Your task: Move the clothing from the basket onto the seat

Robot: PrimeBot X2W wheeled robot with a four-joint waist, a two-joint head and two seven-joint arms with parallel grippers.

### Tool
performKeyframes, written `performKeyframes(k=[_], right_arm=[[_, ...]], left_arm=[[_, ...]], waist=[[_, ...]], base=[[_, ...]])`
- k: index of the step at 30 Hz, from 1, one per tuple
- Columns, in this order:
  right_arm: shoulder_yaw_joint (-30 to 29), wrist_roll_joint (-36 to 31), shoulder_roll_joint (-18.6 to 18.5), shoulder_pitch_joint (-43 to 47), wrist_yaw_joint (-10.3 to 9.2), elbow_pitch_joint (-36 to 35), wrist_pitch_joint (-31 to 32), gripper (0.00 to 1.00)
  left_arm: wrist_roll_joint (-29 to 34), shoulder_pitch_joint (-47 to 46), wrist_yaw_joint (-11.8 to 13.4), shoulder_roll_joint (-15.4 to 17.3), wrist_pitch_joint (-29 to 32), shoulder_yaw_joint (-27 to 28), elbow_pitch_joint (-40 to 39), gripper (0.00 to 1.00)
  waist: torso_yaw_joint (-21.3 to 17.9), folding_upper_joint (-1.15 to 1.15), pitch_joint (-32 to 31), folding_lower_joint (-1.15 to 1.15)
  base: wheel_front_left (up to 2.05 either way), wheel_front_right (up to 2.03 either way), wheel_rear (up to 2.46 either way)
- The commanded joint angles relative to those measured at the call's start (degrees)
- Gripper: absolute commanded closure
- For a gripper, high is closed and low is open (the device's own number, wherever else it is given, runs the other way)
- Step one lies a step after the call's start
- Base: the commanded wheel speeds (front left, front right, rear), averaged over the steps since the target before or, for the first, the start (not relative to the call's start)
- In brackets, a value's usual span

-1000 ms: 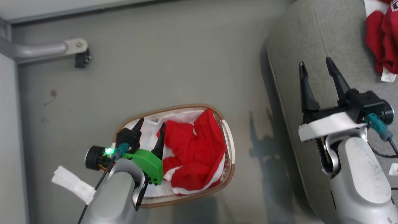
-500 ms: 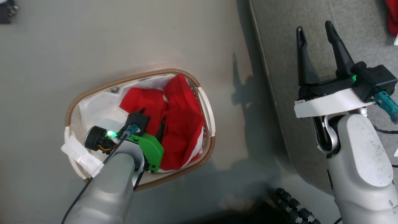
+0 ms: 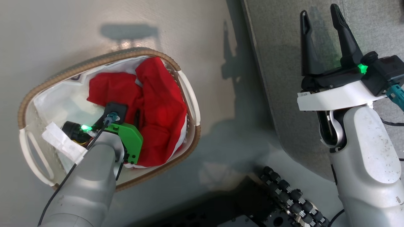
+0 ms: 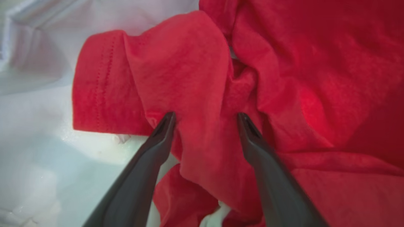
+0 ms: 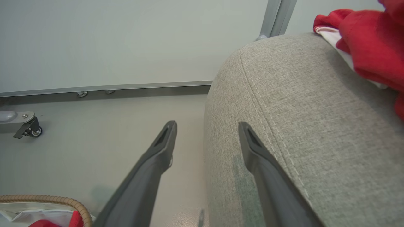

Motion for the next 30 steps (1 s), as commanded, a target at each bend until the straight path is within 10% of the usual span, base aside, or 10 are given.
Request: performKeyframes(k=[1, 4, 7, 30], right_arm=[[0.12, 0.34, -0.11, -0.90, -0.06, -0.33, -0.12, 0.00], [0.27, 0.64, -0.12, -1.14, -0.06, -0.55, -0.12, 0.00], [0.11, 0.69, -0.12, -1.21, -0.06, -0.55, -0.12, 0.00], [-2.45, -7.02, -0.17, 4.05, -0.06, 6.53, -0.11, 0.00]], left_arm=[[-0.23, -1.11, 0.16, 0.87, 0.44, 0.12, 0.51, 0.00], [-0.72, -1.58, 0.27, 1.03, 1.44, 0.15, 1.04, 0.01], [-1.06, -1.90, 0.01, 0.85, 1.78, -0.04, 1.44, 1.00], [-2.66, 6.69, -2.02, -1.55, -1.55, -0.26, -12.33, 1.00]], waist=[[-1.45, 0.00, 1.73, -0.01], [-1.68, 0.00, 2.21, -0.01], [-1.77, 0.00, 2.46, -0.01], [6.97, 0.00, -14.03, -0.01]], base=[[0.00, 0.00, 0.00], [0.00, 0.00, 0.00], [0.00, 0.00, 0.00], [0.00, 0.00, 0.00]])
